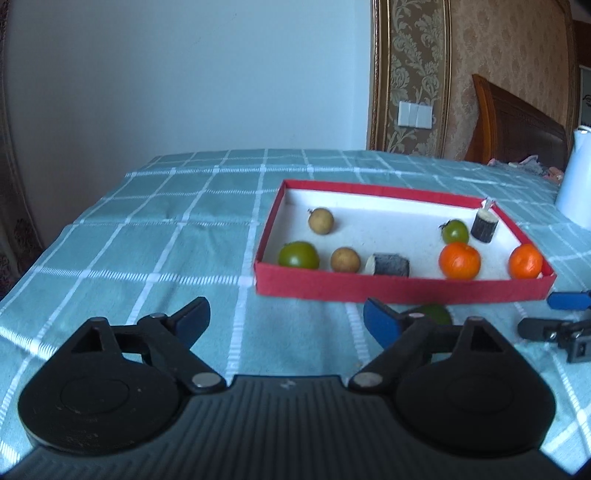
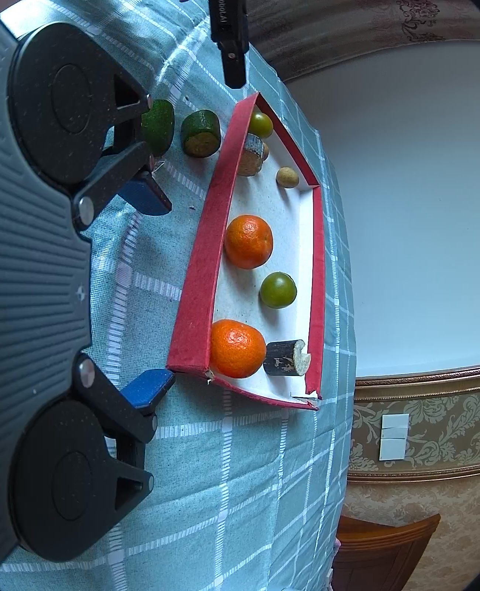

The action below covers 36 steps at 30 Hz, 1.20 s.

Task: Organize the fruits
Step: 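Grasp the cut green lime piece beside the tray with the right gripper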

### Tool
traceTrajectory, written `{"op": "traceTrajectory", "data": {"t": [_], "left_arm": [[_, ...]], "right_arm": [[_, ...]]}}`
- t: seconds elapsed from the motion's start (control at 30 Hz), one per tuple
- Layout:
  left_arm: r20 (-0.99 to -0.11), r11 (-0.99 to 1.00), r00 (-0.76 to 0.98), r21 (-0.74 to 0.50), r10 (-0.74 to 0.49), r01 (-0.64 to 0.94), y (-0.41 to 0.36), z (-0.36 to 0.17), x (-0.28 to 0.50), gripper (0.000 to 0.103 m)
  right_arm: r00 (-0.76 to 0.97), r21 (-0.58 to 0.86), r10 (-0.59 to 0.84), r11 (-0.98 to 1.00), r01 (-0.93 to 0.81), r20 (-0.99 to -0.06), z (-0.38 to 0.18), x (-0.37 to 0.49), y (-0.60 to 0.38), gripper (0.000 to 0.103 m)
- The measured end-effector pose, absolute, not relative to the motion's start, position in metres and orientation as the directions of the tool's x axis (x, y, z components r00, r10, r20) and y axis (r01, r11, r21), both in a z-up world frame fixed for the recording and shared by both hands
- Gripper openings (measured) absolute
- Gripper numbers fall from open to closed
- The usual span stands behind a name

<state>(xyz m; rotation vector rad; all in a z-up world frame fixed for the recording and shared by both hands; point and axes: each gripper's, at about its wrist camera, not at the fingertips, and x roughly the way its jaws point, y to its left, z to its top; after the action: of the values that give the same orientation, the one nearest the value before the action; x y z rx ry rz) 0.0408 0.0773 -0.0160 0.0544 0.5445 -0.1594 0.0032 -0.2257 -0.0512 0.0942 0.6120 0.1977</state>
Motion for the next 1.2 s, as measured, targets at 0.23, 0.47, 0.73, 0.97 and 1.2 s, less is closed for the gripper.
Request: {"op": "traceTrajectory", "data": {"t": [0.23, 0.47, 0.73, 0.97, 1.2], "left_arm": [[-0.573, 0.991, 0.813, 0.011, -0.104, 0.135, 0.082, -0.033, 0.051, 0.089], [-0.593, 0.992, 0.797, -0.011, -0.110, 0.128, 0.085, -0.039, 0.060, 0.090], [-0.604, 0.990, 0.789, -0.001, -0.115, 0.144, 0.081, -0.040, 0.062, 0.096], [-0.606, 0.988, 0.785, -0.010, -0.127, 0.152, 0.081, -0.040, 0.063, 0.099], [-0.615, 0.987, 0.778, 0.001, -0.127, 0.163, 0.078, -0.041, 0.064, 0.103]], "right_arm": [[0.810, 0.189, 0.249, 0.967, -0.173, -0.531, -0.048, -0.006, -0.228, 0.091], [0.814, 0.147, 0.302, 0.953, -0.265, -0.496, -0.042, -0.033, -0.197, 0.091], [0.788, 0.056, 0.364, 0.920, -0.389, -0.496, -0.034, -0.035, -0.150, 0.090], [0.757, 0.038, 0.347, 0.919, -0.393, -0.554, -0.042, -0.015, -0.132, 0.064], [0.764, 0.005, 0.315, 0.926, -0.378, -0.563, -0.045, -0.012, -0.128, 0.046]]}}
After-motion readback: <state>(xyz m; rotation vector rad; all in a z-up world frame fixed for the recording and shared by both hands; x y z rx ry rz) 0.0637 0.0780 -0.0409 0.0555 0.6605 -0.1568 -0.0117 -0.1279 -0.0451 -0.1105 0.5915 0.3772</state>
